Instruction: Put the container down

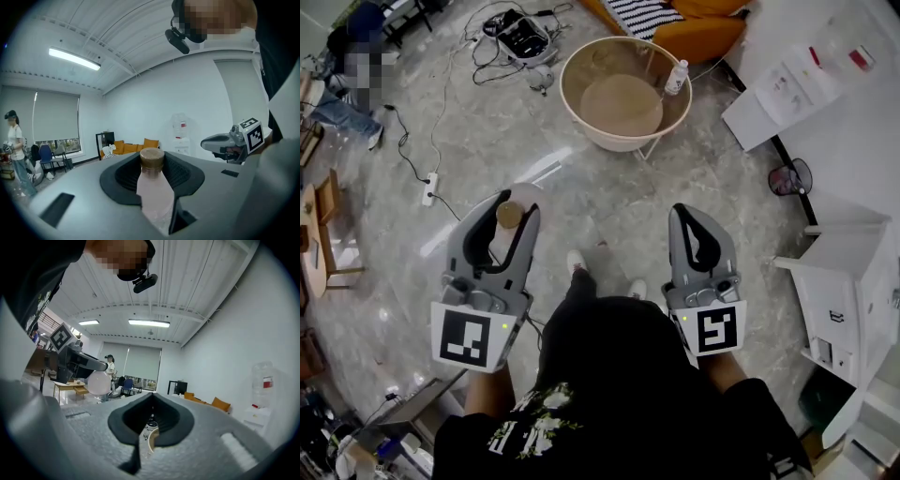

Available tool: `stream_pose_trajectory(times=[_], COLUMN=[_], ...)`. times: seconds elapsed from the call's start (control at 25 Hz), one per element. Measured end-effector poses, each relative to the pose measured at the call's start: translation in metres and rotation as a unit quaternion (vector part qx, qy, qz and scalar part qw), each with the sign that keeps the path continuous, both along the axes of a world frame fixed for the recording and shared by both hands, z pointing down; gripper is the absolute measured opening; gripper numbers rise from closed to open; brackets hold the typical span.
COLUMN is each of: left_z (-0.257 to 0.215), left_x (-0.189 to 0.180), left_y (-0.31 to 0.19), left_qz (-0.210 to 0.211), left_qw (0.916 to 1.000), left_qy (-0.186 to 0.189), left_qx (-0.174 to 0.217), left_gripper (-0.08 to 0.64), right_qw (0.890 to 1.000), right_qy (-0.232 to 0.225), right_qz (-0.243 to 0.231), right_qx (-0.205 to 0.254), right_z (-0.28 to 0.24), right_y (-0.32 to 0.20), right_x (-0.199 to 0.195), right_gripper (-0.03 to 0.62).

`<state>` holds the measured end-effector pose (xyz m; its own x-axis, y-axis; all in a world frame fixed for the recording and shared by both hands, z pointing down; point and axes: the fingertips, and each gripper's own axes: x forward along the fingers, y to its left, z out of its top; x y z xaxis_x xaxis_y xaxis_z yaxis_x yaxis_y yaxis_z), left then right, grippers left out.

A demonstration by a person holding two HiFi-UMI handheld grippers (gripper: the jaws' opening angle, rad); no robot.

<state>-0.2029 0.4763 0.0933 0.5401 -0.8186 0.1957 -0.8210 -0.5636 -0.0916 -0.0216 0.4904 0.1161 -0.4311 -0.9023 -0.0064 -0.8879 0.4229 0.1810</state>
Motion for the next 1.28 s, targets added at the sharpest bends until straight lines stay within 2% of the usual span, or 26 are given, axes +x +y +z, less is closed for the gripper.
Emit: stream_pose_trajectory(times=[0.28,0.68,1.0,1.28], left_z=[0.007,0.017,0.024,0.032], left_x=[-0.031,-0.081,-0.117,-0.13], left_y=[-0.026,-0.045,-0.057,-0.08], left_qz=[0.022,0.063,0.051,0.038], left_qw=[0.9998,0.9979,0.9987,0.9992], left_qy=[-0.001,-0.006,0.003,-0.009], left_qx=[0.0,0.01,0.003,-0.002], left_gripper=[0.149,0.149,0.149,0.149], right_qw=[1.0,0.999,0.999,1.0], right_qy=[0.008,0.007,0.016,0.009], right_qz=[0.028,0.051,0.035,0.02], right_qx=[-0.008,0.002,-0.003,0.007], right_z=[0.01,0.027,0.029,0.033], right_y=[-0.018,-0.037,-0.052,-0.083], right_x=[-0.025,-0.085,-0.119,-0.131], right_gripper=[-0.005,-0.005,-0.005,-0.005])
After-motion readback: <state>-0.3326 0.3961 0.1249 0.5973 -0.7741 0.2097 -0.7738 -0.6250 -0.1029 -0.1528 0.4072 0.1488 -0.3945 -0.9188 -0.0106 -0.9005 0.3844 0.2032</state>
